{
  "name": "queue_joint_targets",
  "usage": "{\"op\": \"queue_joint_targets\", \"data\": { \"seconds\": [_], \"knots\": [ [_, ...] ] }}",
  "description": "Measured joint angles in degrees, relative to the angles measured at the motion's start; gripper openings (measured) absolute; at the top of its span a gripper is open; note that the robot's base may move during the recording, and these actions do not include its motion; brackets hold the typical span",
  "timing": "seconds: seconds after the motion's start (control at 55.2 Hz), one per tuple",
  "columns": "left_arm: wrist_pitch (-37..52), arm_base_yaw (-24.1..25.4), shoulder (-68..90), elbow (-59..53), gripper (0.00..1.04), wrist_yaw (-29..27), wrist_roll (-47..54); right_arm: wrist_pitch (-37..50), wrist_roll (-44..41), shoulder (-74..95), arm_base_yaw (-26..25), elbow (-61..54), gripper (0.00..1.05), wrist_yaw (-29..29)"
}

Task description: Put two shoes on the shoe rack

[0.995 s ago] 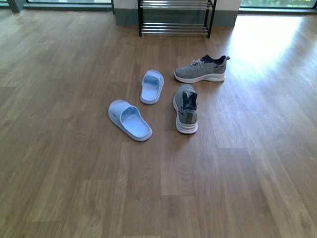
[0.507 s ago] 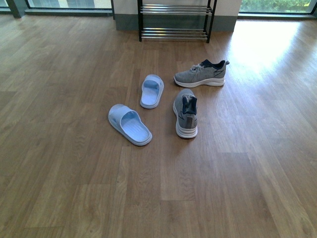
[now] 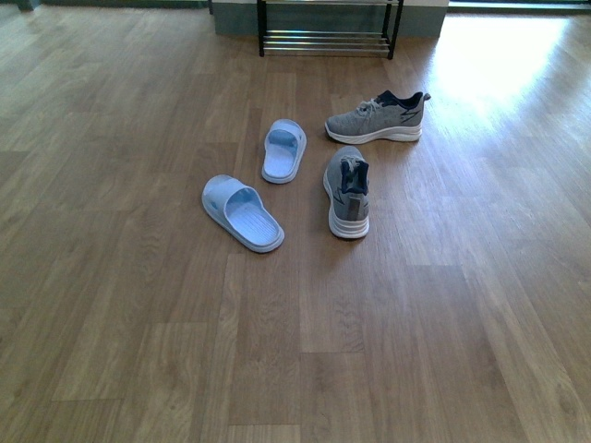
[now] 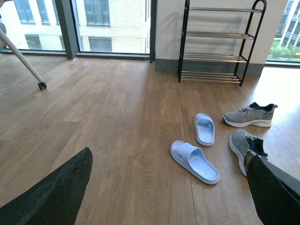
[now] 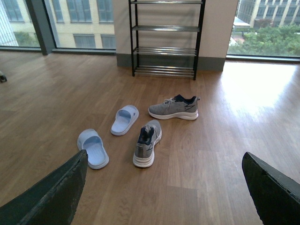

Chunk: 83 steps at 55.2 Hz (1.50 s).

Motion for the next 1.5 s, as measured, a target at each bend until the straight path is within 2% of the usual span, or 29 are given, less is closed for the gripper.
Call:
{"op": "queue_joint_targets", "data": {
  "seconds": [1.502],
  "knots": [
    [0.00,0.00,0.00,0.00,0.95,-0.07,0.00,0.00,0.00,-0.02,0.00,0.00,0.95,-0.13]
  ]
}}
